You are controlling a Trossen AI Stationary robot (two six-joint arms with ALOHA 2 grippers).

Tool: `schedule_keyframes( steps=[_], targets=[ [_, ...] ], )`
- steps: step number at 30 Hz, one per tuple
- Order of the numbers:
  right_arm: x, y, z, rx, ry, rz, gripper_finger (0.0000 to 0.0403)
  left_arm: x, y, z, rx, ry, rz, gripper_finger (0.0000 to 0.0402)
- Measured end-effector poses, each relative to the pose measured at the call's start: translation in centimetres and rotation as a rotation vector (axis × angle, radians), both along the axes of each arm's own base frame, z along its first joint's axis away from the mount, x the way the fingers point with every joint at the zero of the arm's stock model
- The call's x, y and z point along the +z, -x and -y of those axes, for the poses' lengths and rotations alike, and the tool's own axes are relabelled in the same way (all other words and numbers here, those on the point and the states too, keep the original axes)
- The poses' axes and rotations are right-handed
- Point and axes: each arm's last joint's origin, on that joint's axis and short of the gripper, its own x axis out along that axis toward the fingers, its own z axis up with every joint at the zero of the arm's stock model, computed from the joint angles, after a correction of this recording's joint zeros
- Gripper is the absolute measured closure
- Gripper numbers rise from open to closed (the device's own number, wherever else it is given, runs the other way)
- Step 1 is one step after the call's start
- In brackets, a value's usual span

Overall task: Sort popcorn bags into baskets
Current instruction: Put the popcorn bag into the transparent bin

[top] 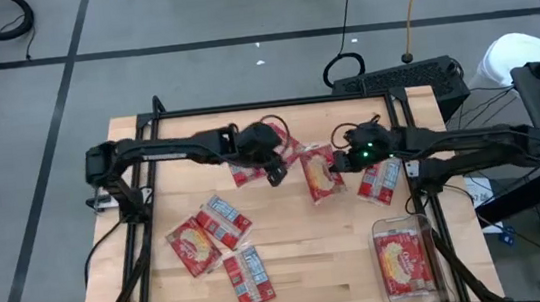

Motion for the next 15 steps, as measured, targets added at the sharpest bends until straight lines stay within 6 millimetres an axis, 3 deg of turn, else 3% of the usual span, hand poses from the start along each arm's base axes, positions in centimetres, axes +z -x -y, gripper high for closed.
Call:
schedule_keyframes(
  steps=[9,15],
  targets=[
    [7.5,1.4,-2.9,0.047,0.115,-0.056,0.0396,2.1,2.2,-0.1,0.032,0.051,-0.015,0.0284],
    [11.6,1.7,-4.4,0.094,0.145,-0.117,0.0396,1.8,2.8,1.3,-0.033,0.104,-0.091,0.0284]
  ],
)
